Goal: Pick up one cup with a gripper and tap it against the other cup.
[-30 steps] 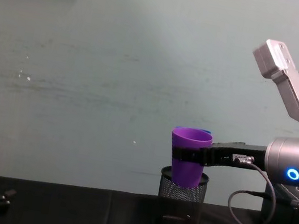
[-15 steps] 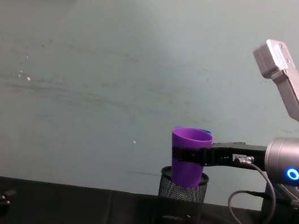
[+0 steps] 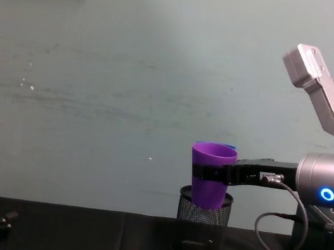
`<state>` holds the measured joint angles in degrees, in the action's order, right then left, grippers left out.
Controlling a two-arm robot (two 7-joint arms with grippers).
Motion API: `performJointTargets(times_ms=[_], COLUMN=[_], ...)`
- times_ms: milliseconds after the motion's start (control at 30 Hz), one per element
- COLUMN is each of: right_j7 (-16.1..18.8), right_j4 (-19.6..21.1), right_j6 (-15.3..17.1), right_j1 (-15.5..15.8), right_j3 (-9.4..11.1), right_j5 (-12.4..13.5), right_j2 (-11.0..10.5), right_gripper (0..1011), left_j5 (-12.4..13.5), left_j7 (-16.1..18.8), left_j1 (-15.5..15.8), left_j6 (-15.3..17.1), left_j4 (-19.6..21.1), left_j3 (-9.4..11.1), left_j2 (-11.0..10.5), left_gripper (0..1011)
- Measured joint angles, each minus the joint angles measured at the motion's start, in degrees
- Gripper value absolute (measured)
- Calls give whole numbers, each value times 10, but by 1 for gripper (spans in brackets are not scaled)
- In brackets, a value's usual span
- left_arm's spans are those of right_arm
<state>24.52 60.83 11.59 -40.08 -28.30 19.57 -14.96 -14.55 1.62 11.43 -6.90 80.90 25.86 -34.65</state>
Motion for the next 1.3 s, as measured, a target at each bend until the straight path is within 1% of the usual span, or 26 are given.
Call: performJointTargets(times_ms=[1300], right_j7=[0], right_j4=[0], right_j6=[0], right_j1=[0], right_j3=[0], right_j5=[0], right_j2=[0], right_gripper=[726], left_j5=[0], left_j7=[0], left_j1=[0], left_j6=[0], left_j4=[0], left_j3=[0], left_j2=[0], left_gripper=[1000])
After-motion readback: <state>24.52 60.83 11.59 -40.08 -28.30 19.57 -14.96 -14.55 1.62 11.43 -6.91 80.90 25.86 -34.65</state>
